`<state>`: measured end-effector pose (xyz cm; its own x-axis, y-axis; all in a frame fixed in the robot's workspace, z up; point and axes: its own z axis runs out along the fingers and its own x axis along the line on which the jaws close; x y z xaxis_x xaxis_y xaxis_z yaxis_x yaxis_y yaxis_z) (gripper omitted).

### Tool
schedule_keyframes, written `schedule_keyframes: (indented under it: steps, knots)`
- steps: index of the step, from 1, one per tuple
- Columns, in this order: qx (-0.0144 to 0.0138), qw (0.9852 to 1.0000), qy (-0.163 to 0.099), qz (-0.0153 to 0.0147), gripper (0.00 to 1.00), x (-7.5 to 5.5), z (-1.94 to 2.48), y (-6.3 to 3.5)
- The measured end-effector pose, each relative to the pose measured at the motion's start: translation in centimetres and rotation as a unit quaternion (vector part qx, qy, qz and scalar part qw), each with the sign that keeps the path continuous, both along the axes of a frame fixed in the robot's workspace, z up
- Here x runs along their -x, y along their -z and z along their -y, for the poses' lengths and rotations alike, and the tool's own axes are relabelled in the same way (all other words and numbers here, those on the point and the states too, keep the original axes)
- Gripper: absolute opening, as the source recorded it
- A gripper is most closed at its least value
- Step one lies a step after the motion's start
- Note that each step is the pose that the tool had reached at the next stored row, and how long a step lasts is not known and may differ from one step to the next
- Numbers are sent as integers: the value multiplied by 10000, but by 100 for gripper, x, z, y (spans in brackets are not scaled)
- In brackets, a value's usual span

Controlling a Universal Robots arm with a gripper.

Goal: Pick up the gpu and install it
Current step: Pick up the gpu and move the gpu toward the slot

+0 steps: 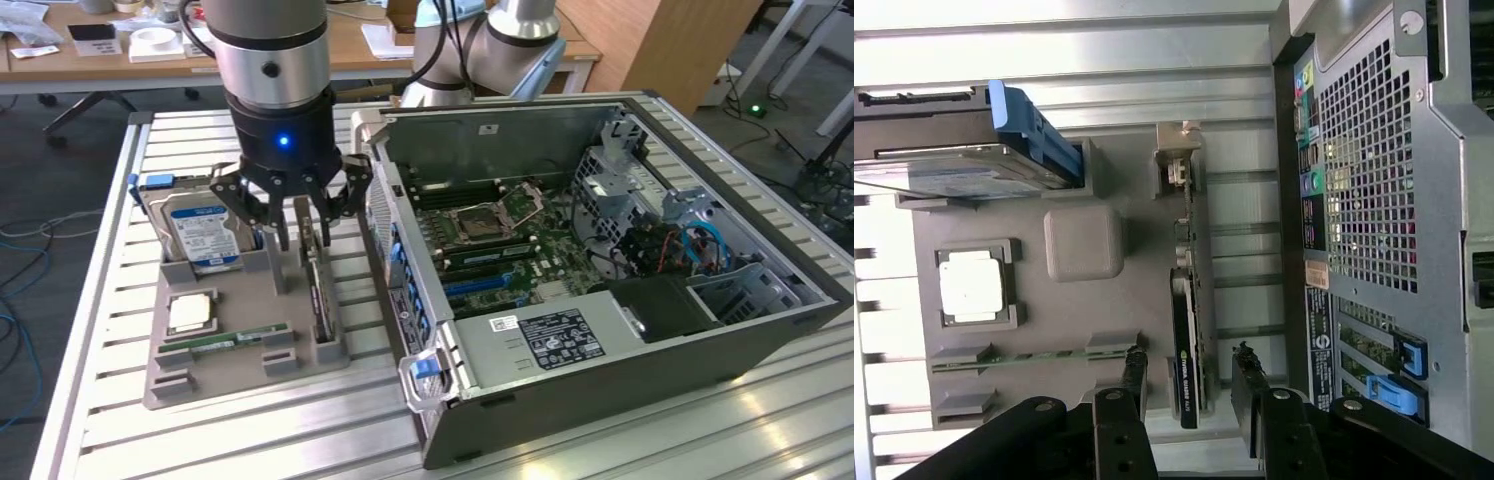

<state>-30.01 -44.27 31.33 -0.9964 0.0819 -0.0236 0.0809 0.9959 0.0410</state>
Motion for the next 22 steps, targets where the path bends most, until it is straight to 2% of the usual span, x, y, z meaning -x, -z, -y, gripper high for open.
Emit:
schedule_keyframes:
  steps: [22]
  knots:
    - [0,10000,0,0,47,0,0,75]
